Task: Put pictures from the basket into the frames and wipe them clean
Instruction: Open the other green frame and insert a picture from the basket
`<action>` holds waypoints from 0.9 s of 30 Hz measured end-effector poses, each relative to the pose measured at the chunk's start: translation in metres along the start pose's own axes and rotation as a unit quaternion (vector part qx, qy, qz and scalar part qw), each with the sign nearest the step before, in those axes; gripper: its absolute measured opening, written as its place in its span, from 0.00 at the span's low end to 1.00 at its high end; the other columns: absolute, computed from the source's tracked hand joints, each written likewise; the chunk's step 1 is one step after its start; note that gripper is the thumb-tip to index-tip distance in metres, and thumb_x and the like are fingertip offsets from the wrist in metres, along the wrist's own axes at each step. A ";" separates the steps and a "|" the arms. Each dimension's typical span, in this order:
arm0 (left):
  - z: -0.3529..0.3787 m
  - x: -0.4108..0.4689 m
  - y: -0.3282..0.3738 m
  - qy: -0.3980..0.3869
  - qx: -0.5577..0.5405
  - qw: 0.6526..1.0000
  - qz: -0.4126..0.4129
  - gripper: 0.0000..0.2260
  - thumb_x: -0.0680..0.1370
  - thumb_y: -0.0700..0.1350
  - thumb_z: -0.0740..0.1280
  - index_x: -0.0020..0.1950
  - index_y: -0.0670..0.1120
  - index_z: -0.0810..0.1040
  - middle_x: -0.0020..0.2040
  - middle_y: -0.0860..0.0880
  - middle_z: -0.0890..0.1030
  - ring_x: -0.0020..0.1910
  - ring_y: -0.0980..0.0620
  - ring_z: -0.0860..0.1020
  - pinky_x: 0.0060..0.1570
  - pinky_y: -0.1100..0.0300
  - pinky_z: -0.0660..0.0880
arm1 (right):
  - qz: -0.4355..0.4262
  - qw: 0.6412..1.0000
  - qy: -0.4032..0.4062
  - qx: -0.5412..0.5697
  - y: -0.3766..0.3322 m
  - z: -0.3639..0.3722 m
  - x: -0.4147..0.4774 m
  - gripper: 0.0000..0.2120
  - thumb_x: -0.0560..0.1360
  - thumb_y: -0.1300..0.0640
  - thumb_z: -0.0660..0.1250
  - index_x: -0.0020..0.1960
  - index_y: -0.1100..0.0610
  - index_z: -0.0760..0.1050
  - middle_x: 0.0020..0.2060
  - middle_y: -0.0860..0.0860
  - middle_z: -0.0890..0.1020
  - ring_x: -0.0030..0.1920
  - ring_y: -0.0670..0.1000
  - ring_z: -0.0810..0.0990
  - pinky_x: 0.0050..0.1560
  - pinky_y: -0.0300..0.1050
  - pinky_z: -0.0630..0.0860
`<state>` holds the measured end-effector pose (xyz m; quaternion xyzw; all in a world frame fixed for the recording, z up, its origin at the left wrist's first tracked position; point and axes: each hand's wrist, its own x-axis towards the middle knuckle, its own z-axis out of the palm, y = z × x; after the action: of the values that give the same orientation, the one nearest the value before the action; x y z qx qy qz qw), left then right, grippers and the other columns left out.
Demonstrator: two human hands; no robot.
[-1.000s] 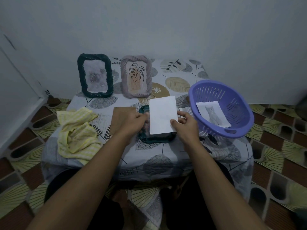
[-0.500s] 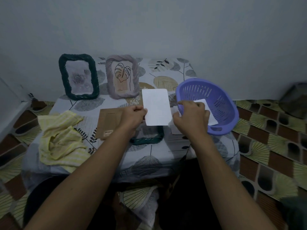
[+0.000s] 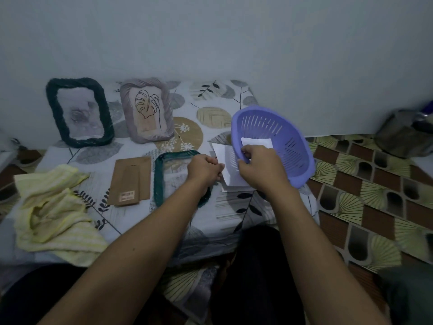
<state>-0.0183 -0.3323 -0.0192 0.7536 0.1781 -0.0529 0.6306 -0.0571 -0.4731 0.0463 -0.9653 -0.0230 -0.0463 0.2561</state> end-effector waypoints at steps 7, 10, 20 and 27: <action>0.002 0.004 0.003 -0.007 0.075 0.997 0.021 0.04 0.78 0.33 0.68 0.46 0.33 0.82 0.35 0.37 0.82 0.28 0.45 0.79 0.36 0.44 0.83 | -0.048 0.996 -0.076 -0.018 0.006 0.010 0.005 0.15 0.78 0.53 0.68 0.61 0.60 0.79 0.53 0.57 0.84 0.53 0.59 0.81 0.55 0.56 0.78; -0.004 0.004 0.006 0.013 0.092 0.994 0.050 0.06 0.78 0.34 0.66 0.44 0.37 0.82 0.37 0.37 0.84 0.28 0.46 0.81 0.35 0.47 0.83 | -0.046 0.996 -0.076 0.024 0.008 0.006 0.005 0.15 0.78 0.52 0.68 0.63 0.57 0.79 0.55 0.54 0.84 0.55 0.55 0.81 0.56 0.49 0.78; -0.003 -0.011 0.024 -0.055 -0.029 0.996 0.061 0.10 0.81 0.46 0.67 0.48 0.40 0.83 0.39 0.44 0.85 0.33 0.50 0.82 0.34 0.58 0.78 | 0.087 0.995 -0.048 0.007 0.030 0.001 0.049 0.11 0.76 0.61 0.65 0.56 0.56 0.82 0.53 0.58 0.84 0.56 0.60 0.80 0.57 0.47 0.76; -0.002 -0.021 0.026 -0.065 -0.067 0.995 0.040 0.07 0.79 0.42 0.70 0.46 0.38 0.81 0.35 0.45 0.82 0.28 0.54 0.79 0.30 0.62 0.75 | 0.090 0.962 -0.201 -0.162 0.034 0.012 0.062 0.10 0.76 0.57 0.67 0.54 0.61 0.75 0.51 0.59 0.79 0.48 0.59 0.76 0.46 0.46 0.72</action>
<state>-0.0292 -0.3386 0.0112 0.7110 0.1094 -0.0643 0.6916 0.0073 -0.4959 0.0255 -0.9814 0.0207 0.1687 0.0893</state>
